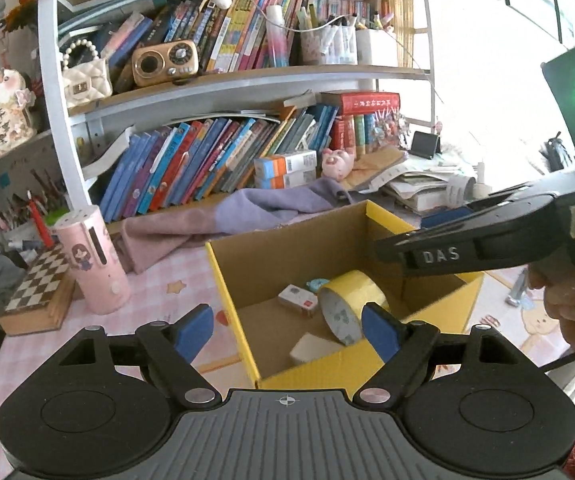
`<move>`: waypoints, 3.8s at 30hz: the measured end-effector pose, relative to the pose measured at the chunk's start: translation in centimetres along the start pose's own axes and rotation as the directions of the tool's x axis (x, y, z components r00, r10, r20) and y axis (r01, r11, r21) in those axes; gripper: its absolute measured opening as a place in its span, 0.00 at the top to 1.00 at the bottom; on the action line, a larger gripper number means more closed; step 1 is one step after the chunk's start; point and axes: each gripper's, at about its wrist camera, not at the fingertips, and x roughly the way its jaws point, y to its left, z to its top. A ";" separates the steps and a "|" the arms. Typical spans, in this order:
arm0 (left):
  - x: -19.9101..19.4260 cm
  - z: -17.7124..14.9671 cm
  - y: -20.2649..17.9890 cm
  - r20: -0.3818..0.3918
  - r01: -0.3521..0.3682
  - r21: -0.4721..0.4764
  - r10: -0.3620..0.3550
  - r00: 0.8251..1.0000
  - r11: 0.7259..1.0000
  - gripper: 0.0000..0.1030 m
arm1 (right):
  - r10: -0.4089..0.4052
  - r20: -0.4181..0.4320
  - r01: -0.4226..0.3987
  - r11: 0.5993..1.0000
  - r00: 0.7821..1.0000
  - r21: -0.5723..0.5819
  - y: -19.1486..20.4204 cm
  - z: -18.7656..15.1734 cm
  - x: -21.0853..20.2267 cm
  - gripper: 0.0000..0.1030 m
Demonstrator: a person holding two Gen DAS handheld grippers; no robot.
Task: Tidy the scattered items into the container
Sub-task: 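Withdraw both open tools from the box back over the table, then grasp the white plug adapter with left tool while right tool approaches the blue pouch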
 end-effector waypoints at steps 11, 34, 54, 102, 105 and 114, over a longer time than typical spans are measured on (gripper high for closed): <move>-4.6 -3.2 0.5 -0.020 0.062 0.012 -0.061 0.998 0.998 0.19 | -0.085 -0.024 0.086 0.994 0.996 0.064 2.6 -4.6 -5.3 0.55; -9.4 -9.4 2.2 -0.107 0.084 -0.006 -0.084 0.991 0.996 0.18 | -0.126 -0.091 0.137 0.984 0.988 0.117 9.4 -12.0 -10.8 0.54; -11.1 -12.0 5.3 -0.146 0.020 -0.055 -0.028 0.989 0.998 0.18 | -0.062 -0.132 0.072 0.995 0.989 0.071 14.7 -13.4 -9.9 0.50; -8.7 -12.3 14.7 -0.197 -0.197 -0.195 0.158 0.968 0.961 0.18 | 0.146 -0.163 -0.160 0.984 0.976 -0.078 22.8 -8.1 -0.8 0.49; -7.7 -12.1 15.5 -0.208 -0.210 -0.207 0.166 0.964 0.956 0.18 | 0.157 -0.166 -0.172 0.982 0.974 -0.080 23.0 -7.2 0.5 0.49; -4.4 -11.8 17.8 -0.244 -0.237 -0.241 0.177 0.953 0.941 0.18 | 0.181 -0.199 -0.201 0.976 0.963 -0.085 23.4 -5.3 4.7 0.49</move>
